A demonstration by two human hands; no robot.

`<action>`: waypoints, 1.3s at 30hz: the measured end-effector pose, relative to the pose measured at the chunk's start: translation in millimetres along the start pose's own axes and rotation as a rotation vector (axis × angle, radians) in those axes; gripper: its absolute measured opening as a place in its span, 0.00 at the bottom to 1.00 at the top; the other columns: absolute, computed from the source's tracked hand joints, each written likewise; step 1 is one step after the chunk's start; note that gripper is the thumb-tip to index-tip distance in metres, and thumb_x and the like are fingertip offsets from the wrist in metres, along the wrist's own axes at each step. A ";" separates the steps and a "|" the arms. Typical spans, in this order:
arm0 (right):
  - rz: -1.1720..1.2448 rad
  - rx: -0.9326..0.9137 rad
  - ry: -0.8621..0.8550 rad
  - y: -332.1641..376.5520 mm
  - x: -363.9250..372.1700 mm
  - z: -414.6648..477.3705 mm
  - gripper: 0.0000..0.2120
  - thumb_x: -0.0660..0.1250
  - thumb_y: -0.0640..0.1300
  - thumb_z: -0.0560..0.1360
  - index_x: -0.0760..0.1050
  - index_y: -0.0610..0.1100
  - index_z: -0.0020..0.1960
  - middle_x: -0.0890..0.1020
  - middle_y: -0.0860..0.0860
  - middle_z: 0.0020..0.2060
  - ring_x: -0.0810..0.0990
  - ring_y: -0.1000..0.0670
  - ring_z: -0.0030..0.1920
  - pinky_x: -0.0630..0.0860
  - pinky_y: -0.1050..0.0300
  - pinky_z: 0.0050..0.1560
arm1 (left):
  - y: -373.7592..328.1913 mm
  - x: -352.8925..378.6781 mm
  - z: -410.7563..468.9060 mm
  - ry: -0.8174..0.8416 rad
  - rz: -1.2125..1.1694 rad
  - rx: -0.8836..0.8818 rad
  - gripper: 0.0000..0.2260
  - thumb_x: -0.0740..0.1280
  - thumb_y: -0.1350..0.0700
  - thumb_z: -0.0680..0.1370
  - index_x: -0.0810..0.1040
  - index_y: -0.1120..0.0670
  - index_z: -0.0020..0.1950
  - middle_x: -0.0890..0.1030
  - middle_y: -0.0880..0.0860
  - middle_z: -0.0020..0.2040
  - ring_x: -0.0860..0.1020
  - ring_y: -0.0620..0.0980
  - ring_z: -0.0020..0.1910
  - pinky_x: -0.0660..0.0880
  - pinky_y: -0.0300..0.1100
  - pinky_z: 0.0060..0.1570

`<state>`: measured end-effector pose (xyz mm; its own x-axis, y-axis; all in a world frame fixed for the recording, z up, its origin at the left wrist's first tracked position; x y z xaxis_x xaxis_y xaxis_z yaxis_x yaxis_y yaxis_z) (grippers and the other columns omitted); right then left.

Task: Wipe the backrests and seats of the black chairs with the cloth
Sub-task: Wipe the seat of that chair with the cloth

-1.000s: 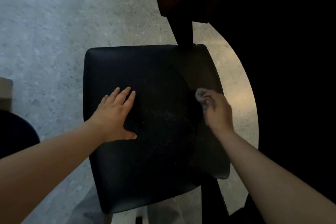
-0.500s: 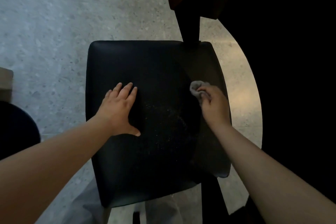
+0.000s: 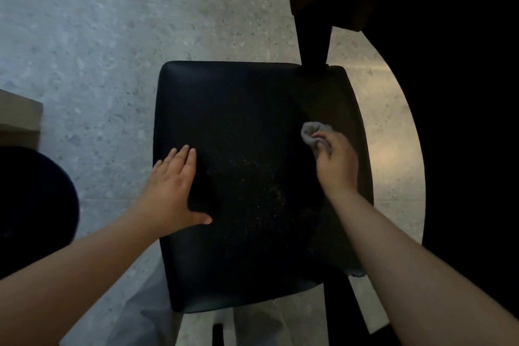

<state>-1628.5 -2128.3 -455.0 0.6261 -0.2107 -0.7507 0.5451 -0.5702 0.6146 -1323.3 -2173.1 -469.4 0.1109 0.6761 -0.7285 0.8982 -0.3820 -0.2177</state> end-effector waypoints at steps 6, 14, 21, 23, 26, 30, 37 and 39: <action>0.086 0.008 0.212 12.6 63.0 -88.7 0.13 0.62 0.38 0.79 0.79 0.53 0.54 0.78 0.57 0.55 0.77 0.60 0.55 0.75 0.60 0.58 | 17.0 7.8 -7.8 -0.026 -0.096 -0.045 0.61 0.74 0.34 0.65 0.35 0.56 0.79 0.37 0.55 0.79 0.39 0.55 0.79 0.44 0.48 0.77; 0.040 -0.016 -0.034 32.3 25.8 5.1 0.11 0.61 0.41 0.81 0.78 0.47 0.60 0.78 0.51 0.59 0.77 0.54 0.59 0.74 0.57 0.61 | 26.8 8.8 -16.0 -0.081 -0.196 -0.057 0.58 0.74 0.36 0.67 0.38 0.56 0.80 0.39 0.53 0.80 0.43 0.53 0.79 0.48 0.46 0.77; 0.114 -0.065 0.301 49.2 88.7 -93.0 0.13 0.63 0.37 0.78 0.80 0.52 0.55 0.79 0.56 0.55 0.77 0.61 0.55 0.75 0.61 0.60 | 40.2 16.7 -22.7 -0.060 -0.250 -0.086 0.57 0.74 0.36 0.67 0.38 0.55 0.80 0.40 0.53 0.80 0.45 0.52 0.79 0.49 0.45 0.76; 0.190 -0.011 0.213 51.0 73.2 -81.8 0.14 0.62 0.38 0.79 0.78 0.53 0.58 0.79 0.57 0.56 0.76 0.62 0.55 0.73 0.64 0.59 | 43.5 17.6 -23.5 -0.063 -0.268 -0.087 0.57 0.74 0.36 0.67 0.39 0.55 0.80 0.40 0.53 0.80 0.45 0.52 0.79 0.49 0.44 0.76; 0.043 -0.016 0.037 57.8 51.1 -32.1 0.13 0.61 0.41 0.81 0.77 0.49 0.63 0.76 0.55 0.58 0.73 0.60 0.55 0.69 0.64 0.57 | 44.9 18.4 -24.1 -0.066 -0.269 -0.077 0.56 0.74 0.37 0.68 0.39 0.55 0.80 0.40 0.53 0.80 0.46 0.52 0.79 0.49 0.44 0.76; -0.048 -0.002 0.061 57.8 68.5 -20.4 0.11 0.62 0.42 0.80 0.78 0.49 0.59 0.76 0.54 0.56 0.75 0.55 0.55 0.71 0.60 0.57 | 48.1 18.4 -23.8 -0.075 -0.279 -0.085 0.55 0.72 0.36 0.69 0.37 0.54 0.80 0.40 0.51 0.80 0.45 0.50 0.79 0.47 0.42 0.75; 0.098 -0.290 0.294 88.8 92.9 -94.0 0.11 0.64 0.36 0.75 0.82 0.44 0.53 0.82 0.51 0.51 0.79 0.53 0.53 0.75 0.56 0.59 | 58.7 19.8 -26.3 -0.061 -0.320 -0.107 0.55 0.73 0.37 0.70 0.38 0.55 0.80 0.41 0.52 0.80 0.45 0.50 0.79 0.47 0.42 0.75; 0.046 -0.271 0.130 90.9 72.1 -48.4 0.11 0.64 0.37 0.77 0.81 0.45 0.55 0.81 0.49 0.54 0.79 0.51 0.56 0.75 0.51 0.61 | 62.6 21.6 -27.1 -0.067 -0.334 -0.103 0.55 0.73 0.38 0.70 0.38 0.55 0.80 0.42 0.52 0.80 0.45 0.50 0.79 0.48 0.43 0.76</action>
<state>-1506.9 -2156.9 -441.5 0.7101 -0.1176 -0.6942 0.6325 -0.3264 0.7024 -1253.1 -2165.4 -481.2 -0.2210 0.7086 -0.6701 0.9188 -0.0791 -0.3866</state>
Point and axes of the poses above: each hand's wrist, its own z-axis towards the middle knuckle, its own x-axis out of the palm, y = z × x, the point moved 10 cm from there along z, towards the middle knuckle
